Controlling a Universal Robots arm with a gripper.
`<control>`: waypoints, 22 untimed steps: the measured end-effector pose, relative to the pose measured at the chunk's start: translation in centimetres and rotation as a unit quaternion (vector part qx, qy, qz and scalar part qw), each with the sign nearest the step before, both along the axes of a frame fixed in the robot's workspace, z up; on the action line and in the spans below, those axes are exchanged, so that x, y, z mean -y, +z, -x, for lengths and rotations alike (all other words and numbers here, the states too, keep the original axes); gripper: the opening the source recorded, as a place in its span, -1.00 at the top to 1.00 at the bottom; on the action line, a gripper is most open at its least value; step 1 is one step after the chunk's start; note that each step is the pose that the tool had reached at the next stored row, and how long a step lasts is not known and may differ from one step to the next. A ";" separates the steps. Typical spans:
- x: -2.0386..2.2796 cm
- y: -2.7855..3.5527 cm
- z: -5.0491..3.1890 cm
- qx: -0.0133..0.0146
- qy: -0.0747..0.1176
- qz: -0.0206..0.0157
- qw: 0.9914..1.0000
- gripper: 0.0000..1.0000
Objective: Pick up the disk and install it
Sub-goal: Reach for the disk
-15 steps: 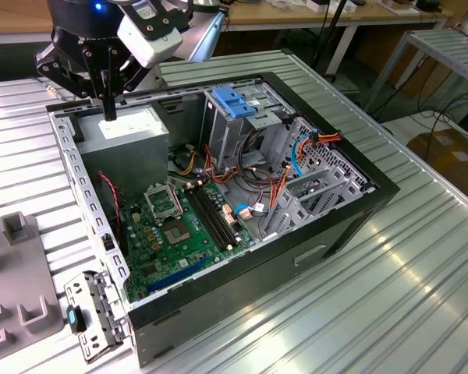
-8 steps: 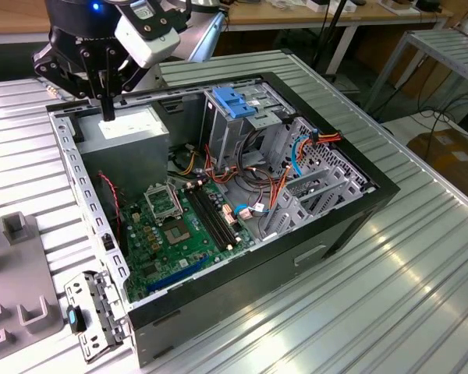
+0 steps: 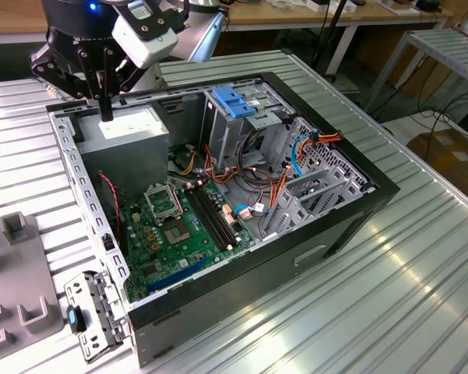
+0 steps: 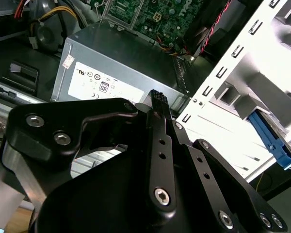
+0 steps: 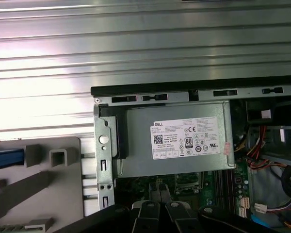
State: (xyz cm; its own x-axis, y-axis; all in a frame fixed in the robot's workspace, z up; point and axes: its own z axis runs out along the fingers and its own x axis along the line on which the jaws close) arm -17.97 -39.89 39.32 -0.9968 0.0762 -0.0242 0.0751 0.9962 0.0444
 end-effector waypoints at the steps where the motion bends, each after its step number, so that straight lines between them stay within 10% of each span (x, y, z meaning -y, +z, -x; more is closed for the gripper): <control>1: 0.00 0.00 0.03 0.000 0.000 0.000 1.000 0.79; 22: 0.00 0.00 0.84 0.000 0.000 0.000 1.000 0.79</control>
